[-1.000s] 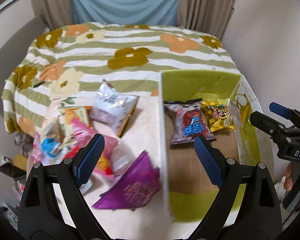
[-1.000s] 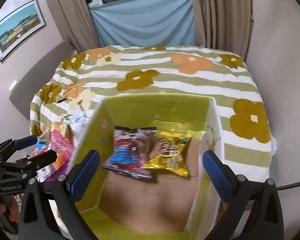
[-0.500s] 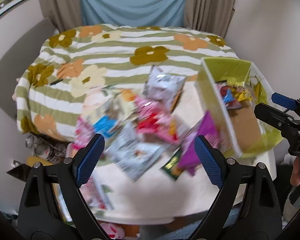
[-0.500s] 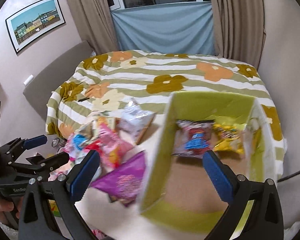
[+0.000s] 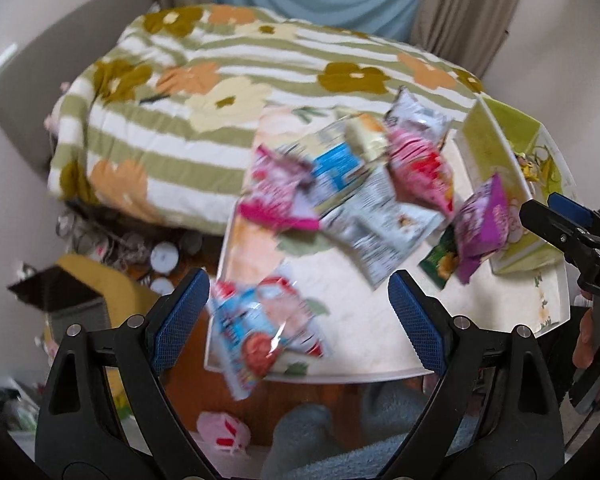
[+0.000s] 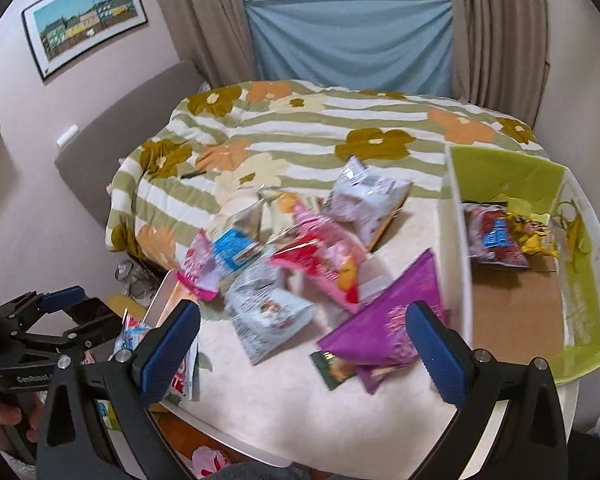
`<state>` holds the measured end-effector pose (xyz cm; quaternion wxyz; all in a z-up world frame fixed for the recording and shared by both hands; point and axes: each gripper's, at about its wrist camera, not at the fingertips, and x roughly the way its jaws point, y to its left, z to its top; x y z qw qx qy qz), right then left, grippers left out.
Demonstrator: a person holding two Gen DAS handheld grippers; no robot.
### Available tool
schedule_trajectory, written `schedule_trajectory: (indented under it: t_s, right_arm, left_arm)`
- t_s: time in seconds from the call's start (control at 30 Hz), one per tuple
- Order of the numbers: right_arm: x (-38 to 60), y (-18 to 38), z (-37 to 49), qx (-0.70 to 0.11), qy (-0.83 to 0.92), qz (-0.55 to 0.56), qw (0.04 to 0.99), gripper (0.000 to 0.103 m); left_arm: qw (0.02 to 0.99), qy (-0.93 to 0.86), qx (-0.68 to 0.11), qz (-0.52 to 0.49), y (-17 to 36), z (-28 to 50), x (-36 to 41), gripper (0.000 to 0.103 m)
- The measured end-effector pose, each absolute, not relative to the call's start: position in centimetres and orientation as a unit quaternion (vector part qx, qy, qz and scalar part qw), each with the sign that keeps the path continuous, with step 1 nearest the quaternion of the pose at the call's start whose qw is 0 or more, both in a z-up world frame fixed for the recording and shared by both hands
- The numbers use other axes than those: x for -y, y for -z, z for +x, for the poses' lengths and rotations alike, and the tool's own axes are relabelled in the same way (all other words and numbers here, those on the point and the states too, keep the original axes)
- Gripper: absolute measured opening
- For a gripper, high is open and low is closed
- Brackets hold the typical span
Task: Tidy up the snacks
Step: 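Move both grippers back over the snack pile, then grasp the shrimp-chip bag with left gripper while right grasps white printed bag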
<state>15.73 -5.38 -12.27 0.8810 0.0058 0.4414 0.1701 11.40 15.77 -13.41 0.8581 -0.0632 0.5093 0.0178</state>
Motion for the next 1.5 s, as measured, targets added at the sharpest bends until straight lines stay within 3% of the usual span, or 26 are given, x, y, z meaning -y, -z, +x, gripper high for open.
schedule_trajectory:
  t_s: [0.4,0.67,1.1,1.5]
  right_arm:
    - [0.9,16.8,16.6,-0.462,-0.216,-0.061,0.858,0.102]
    - [-0.3,20.4,18.7,-0.483,-0.243,-0.084,0.837,0.102]
    - [-1.5,23.3,20.0,-0.495,-0.28,-0.122,0.813,0.102]
    - [-4.2,25.7,21.9,-0.497,-0.295,-0.178,0.797,0.102]
  left_arm:
    - [0.826,-0.083,-0.542,-0.13,20.2,9.2,-18.6,0.09]
    - [0.816,-0.104,-0.556,-0.12,23.7,11.1,-17.1,0.09]
    - [0.827,-0.099,-0.55,-0.058,25.2,13.4,-13.6,0.09]
    - [0.819,-0.09,-0.562,-0.075,26.7,15.1,-14.2,0.087]
